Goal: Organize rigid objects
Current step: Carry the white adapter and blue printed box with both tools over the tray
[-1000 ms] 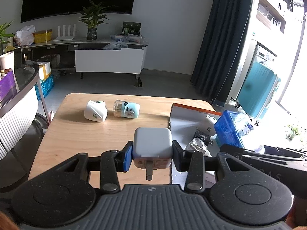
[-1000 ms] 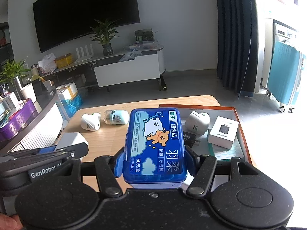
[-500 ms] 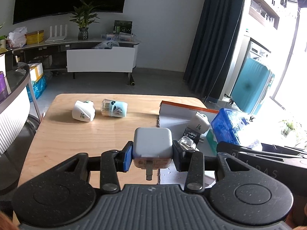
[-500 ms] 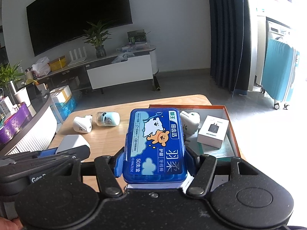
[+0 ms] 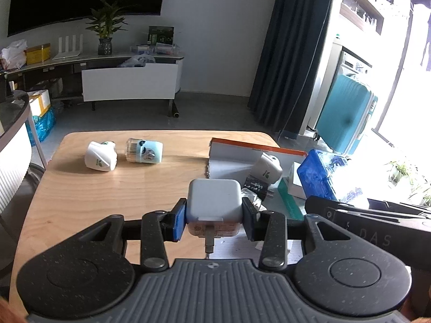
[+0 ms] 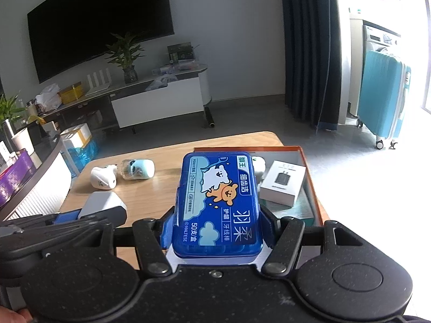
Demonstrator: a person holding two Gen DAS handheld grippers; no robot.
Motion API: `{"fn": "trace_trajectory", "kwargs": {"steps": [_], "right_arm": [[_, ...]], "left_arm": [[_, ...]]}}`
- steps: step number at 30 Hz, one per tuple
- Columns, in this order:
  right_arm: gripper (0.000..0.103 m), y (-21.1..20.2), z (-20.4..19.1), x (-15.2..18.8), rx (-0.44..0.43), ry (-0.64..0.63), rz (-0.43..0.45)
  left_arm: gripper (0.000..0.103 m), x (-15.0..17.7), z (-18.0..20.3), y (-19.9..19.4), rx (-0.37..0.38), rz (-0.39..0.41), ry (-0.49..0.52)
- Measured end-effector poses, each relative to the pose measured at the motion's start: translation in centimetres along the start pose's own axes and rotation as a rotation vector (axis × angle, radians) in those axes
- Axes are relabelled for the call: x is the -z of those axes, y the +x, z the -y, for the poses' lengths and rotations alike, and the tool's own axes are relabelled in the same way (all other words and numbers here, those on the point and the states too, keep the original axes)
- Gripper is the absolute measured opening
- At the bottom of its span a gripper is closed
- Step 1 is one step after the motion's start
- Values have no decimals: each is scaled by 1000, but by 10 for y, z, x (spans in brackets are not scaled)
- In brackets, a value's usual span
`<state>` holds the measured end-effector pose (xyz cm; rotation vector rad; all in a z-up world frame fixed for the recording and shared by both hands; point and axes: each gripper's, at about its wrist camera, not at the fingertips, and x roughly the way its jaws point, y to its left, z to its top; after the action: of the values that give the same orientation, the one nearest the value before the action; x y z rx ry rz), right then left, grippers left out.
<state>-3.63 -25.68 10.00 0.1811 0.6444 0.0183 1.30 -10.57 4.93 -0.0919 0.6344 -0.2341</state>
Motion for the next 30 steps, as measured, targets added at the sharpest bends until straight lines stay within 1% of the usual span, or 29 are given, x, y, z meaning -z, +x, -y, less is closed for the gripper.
{"fn": "trace_trajectory", "kwargs": {"steps": [15,30], "right_arm": [[73,-3,30,2,50,51,3],[73,3,43,0,75,84,-1]], "left_arm": [[42,-2,24,13,49,-17,42],[42,-4,39,26,63,-34,70]]}}
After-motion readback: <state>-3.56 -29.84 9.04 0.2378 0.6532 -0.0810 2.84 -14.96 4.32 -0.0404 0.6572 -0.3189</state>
